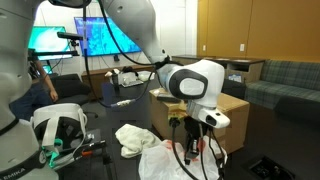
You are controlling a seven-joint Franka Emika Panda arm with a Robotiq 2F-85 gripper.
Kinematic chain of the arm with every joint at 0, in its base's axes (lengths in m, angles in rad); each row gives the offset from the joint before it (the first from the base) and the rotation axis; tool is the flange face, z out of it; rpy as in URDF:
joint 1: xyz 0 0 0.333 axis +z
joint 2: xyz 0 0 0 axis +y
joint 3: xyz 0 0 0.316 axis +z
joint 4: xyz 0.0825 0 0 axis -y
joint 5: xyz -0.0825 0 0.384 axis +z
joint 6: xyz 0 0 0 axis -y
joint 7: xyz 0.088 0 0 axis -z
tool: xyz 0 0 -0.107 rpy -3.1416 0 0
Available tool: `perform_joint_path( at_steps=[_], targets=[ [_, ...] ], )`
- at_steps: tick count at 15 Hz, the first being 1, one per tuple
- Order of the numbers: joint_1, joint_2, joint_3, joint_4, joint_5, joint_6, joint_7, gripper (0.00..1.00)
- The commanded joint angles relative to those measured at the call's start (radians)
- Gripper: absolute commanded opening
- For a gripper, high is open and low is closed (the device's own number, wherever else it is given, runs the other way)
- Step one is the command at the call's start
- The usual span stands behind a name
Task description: Swap the things on the box with the things on the table
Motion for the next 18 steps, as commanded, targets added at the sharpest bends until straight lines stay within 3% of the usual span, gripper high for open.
perform_joint_path(
  at_steps=[1, 5, 6, 8, 16, 18],
  targets=[
    [-0.043, 0.053, 0.024, -0.011, 0.096, 0.041, -0.041, 0.00],
    [-0.087, 0.114, 0.035, 0.015, 0.189, 0.043, -0.080, 0.02],
    [-0.097, 0.120, 0.037, 0.018, 0.204, 0.041, -0.093, 0.27],
    [-0.112, 0.128, 0.039, 0.021, 0.221, 0.036, -0.117, 0.33],
    [-0.107, 0.080, 0.065, -0.040, 0.209, 0.048, -0.218, 0.95],
    [-0.095, 0.059, 0.085, -0.073, 0.208, 0.068, -0.245, 1.00]
  ],
)
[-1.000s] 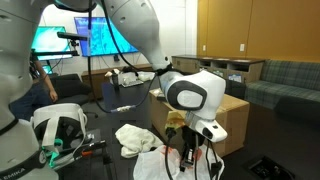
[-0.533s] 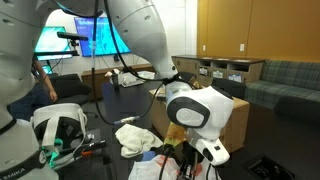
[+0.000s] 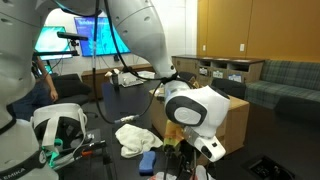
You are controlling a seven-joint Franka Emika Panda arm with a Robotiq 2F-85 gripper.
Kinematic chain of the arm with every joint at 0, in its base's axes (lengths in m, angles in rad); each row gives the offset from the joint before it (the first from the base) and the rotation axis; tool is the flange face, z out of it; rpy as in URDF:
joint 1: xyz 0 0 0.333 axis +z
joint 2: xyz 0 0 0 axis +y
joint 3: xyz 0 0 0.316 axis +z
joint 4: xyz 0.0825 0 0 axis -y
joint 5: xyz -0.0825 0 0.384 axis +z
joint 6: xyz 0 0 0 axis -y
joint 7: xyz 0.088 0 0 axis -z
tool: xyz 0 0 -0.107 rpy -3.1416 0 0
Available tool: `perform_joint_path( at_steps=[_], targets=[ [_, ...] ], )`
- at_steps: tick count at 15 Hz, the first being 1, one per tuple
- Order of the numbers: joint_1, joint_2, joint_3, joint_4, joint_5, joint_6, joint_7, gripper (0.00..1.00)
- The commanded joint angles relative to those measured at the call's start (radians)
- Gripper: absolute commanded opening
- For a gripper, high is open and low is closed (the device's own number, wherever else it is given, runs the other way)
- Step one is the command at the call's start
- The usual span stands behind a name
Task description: Swap the things on the box with the things on the table
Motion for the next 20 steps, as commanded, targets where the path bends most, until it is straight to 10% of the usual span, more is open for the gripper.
perform_joint_path(
  at_steps=[1, 7, 20],
  targets=[
    [0.017, -0.065, 0.040, -0.082, 0.013, 0.051, -0.064, 1.00],
    [0.064, -0.090, 0.100, -0.197, 0.002, 0.184, -0.095, 1.00],
    [0.305, 0.003, -0.025, -0.507, -0.216, 0.772, -0.053, 1.00]
  ],
)
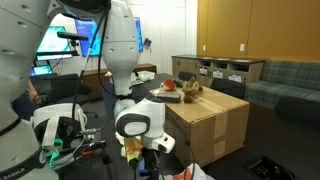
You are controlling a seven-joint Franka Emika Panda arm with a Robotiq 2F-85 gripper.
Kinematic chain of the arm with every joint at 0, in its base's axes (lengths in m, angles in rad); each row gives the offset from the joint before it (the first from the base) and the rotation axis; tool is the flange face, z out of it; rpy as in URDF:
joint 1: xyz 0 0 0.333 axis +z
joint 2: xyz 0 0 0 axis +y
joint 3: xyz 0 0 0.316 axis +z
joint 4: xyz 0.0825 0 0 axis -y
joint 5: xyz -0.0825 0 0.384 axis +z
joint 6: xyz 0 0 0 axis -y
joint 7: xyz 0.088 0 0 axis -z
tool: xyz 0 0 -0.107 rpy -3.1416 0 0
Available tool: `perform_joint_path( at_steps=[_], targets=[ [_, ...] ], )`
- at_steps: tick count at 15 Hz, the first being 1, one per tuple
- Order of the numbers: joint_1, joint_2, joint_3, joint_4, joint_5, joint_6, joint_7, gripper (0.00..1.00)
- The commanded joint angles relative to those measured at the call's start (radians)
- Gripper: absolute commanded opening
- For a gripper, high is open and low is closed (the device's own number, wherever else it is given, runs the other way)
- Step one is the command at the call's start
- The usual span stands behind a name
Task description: Swap the things on the box with the things on the table
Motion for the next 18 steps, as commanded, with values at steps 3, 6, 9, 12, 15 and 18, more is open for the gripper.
perform_joint_path(
  at_steps=[3, 6, 9, 12, 15, 18],
  targets=[
    [0.177, -0.022, -0.080, -0.120, -0.015, 0.187, 0.023, 1.00],
    [0.230, -0.050, -0.092, -0.153, -0.020, 0.262, -0.023, 1.00],
    [0.249, -0.080, -0.088, -0.156, -0.026, 0.282, -0.070, 1.00],
    [0.227, -0.102, -0.077, -0.131, -0.035, 0.265, -0.109, 1.00],
    [0.180, -0.117, -0.052, -0.108, -0.053, 0.245, -0.143, 1.00],
    [0.075, -0.106, 0.014, -0.073, -0.104, 0.234, -0.186, 1.00]
  ],
)
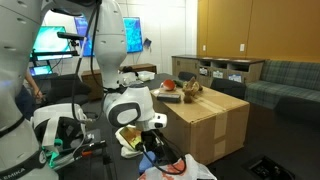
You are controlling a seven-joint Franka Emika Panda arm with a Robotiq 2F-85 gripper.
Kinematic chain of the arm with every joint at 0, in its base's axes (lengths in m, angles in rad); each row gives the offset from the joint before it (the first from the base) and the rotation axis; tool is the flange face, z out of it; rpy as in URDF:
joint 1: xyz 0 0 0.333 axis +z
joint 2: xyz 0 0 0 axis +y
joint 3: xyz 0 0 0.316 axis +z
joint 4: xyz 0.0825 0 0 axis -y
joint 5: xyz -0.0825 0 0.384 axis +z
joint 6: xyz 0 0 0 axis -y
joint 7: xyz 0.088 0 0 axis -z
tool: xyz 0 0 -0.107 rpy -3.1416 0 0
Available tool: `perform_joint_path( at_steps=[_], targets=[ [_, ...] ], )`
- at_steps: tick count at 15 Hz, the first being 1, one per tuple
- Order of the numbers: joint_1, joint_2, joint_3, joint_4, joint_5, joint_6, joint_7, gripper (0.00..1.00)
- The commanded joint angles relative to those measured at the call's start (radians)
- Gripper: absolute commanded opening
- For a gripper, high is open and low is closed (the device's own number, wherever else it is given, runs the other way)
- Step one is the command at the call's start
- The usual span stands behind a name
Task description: Swap the things on the box with the things on the table
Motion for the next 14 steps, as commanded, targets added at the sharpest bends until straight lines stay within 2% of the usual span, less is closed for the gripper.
perform_joint_path(
  at_steps=[1, 5, 8, 10, 14],
  targets=[
    [-0.141, -0.002, 0.084, 0.037, -0.081, -0.019, -0.067, 1.00],
    [-0.306, 0.035, 0.201, 0.094, -0.193, -0.063, -0.170, 1.00],
    [-0.372, 0.064, 0.257, 0.135, -0.235, -0.137, -0.240, 1.00],
    [-0.374, 0.077, 0.264, 0.158, -0.241, -0.193, -0.273, 1.00],
    [-0.327, 0.084, 0.238, 0.179, -0.231, -0.292, -0.296, 1.00]
  ],
)
